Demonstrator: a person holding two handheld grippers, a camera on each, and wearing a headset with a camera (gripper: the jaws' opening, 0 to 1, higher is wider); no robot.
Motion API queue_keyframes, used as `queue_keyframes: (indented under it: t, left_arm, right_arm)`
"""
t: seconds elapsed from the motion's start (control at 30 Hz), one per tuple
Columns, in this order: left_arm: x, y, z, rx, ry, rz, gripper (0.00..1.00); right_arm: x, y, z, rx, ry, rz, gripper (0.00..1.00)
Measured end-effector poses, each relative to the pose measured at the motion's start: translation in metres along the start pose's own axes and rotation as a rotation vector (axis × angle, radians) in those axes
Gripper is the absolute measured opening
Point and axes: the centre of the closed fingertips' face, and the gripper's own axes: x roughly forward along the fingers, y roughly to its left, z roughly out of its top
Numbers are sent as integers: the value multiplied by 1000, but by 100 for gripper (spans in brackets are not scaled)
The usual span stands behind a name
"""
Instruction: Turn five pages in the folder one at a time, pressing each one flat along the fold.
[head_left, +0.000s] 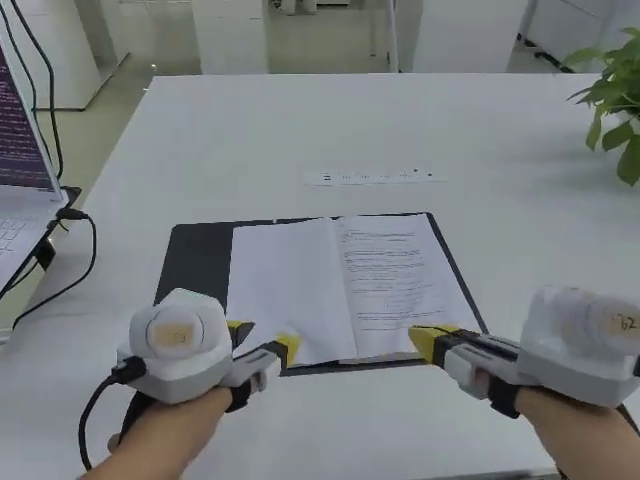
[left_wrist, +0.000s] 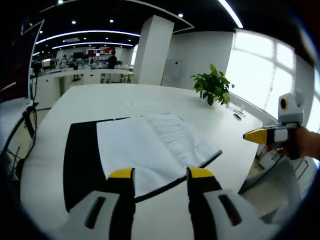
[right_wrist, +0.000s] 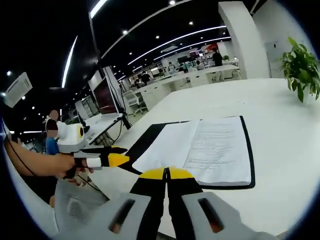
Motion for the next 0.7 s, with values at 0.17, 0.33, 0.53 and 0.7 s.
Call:
queue_keyframes:
  t: [0.17, 0.33, 0.53, 0.7]
  left_arm:
    - [-31, 3, 15, -15, -37, 47, 66]
    - [-54, 7, 17, 21, -47, 89, 74]
    - [-72, 18, 13, 34, -29, 146, 94]
    - [-85, 25, 10, 77, -14, 192, 99]
  right_arm:
    - [-29, -23, 17, -63, -92, -124, 0]
    - [-44, -40, 24, -38, -128, -194, 24]
    - [-50, -52, 24, -27, -141, -256, 62]
    - [-52, -60, 25, -1, -177, -267, 98]
